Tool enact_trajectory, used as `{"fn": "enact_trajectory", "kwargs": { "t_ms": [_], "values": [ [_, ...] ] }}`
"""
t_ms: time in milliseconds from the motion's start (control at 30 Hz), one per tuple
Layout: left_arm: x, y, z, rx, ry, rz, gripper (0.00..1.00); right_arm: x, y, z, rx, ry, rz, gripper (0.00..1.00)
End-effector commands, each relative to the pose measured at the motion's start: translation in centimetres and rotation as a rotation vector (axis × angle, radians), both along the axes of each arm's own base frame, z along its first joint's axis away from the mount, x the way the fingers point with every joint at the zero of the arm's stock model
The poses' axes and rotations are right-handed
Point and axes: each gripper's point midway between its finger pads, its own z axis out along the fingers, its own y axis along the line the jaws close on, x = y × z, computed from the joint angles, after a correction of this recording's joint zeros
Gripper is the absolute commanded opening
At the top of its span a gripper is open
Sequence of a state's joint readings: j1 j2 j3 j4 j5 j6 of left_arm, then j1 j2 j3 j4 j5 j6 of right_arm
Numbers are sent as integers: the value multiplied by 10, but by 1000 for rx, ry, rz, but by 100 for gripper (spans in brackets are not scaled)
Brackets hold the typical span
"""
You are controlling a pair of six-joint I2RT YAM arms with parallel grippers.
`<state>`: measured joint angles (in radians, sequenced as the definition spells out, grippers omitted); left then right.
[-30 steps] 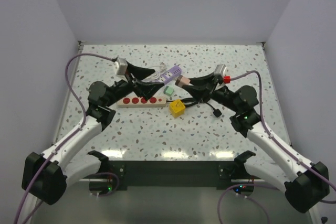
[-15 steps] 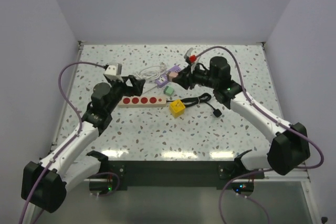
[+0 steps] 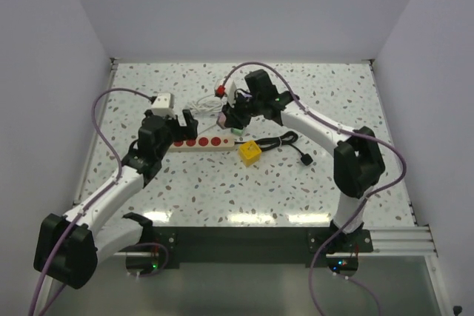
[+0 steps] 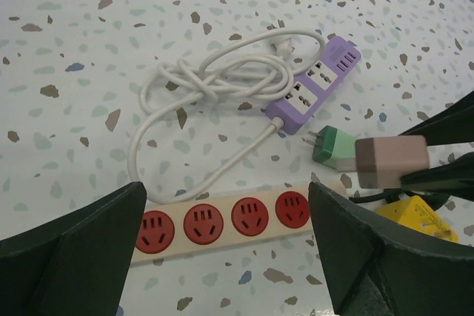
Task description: Insert the plug
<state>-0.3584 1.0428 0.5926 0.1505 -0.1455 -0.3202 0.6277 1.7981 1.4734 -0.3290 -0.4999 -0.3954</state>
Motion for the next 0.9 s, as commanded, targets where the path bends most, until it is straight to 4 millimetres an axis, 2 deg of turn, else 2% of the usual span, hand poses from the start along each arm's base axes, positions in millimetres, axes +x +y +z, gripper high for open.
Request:
{"fn": "enact_trajectory", "kwargs": {
  "t_ms": [0,33,133,367,467,600,867],
  "values": [
    [-2,2,-5,-41,18,23,97,-2,10,-10,-107,-22,50,0],
    [-3,3,-8,-47,28,34,96,-1,10,-24,-148,-10,46,0],
    [-7,7,-26,-64,73,69,98,-1,18,-25,-170,-39,48,0],
    [-6,14,-49,-97,134,149,100,3,11,-21,-167,-130,36,0],
    [-6,18,-53,-109,140,181,100,9,15,-16,-165,-162,51,0],
    [-6,21,-60,-133,156,186,100,10,16,-25,-211,-148,100,0],
    [-7,20,-80,-159,190,189,100,13,18,-31,-237,-150,122,0]
  ]
}}
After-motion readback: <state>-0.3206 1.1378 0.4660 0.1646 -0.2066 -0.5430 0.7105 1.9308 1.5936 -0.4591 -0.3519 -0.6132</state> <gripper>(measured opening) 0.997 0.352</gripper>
